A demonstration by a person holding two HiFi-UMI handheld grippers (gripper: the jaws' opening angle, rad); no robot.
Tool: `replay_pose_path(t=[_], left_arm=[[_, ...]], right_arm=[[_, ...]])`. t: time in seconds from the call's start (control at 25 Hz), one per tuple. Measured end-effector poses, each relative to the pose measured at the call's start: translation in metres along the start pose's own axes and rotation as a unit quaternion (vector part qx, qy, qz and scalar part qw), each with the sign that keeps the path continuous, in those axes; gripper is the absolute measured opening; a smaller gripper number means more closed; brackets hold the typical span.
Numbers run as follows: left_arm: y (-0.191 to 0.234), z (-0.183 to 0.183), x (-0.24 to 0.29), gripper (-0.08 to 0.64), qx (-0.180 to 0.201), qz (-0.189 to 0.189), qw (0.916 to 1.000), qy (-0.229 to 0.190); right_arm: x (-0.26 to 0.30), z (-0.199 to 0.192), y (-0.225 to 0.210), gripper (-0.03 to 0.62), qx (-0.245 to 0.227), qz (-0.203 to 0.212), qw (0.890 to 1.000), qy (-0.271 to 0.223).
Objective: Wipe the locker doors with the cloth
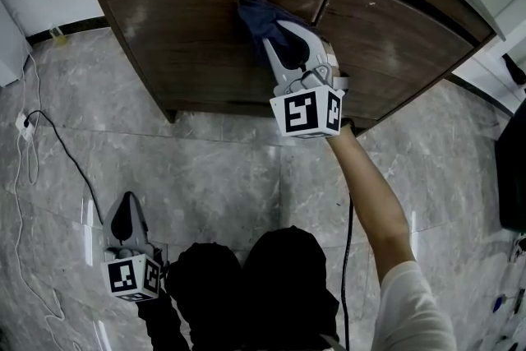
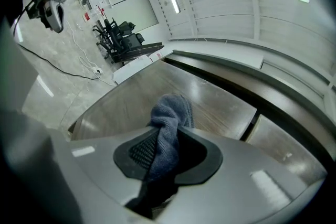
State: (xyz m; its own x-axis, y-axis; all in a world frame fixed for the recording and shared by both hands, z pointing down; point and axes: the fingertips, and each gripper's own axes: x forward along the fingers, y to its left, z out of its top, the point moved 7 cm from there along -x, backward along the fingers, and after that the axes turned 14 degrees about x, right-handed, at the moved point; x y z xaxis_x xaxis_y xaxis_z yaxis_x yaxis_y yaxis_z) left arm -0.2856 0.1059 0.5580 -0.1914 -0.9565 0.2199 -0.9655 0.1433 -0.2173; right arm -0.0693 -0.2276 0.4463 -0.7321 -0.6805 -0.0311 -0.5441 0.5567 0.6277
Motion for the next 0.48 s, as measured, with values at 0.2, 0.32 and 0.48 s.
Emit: replay_pose_path(t=[0.2,0.32,0.48], left_arm=[[-0.001,0.001,0.001,0.000,0.000,-0.002,1.0000,0.000],[-0.001,-0.001,0.001,0.000,0.001,-0.004,1.0000,0.001],[-0.002,0.001,0.001,0.000,0.003,-0.003,1.0000,0.001]], right_arm=[[-0.006,0.005,-0.014,0.081,0.002,-0.020,1.000,-0.005],[-0.009,0.005,-0.020,0.081,0.004,-0.028,1.000,-0.006],[-0.014,0.005,-0.026,0.081,0.005,-0.039,0.999,-0.007]])
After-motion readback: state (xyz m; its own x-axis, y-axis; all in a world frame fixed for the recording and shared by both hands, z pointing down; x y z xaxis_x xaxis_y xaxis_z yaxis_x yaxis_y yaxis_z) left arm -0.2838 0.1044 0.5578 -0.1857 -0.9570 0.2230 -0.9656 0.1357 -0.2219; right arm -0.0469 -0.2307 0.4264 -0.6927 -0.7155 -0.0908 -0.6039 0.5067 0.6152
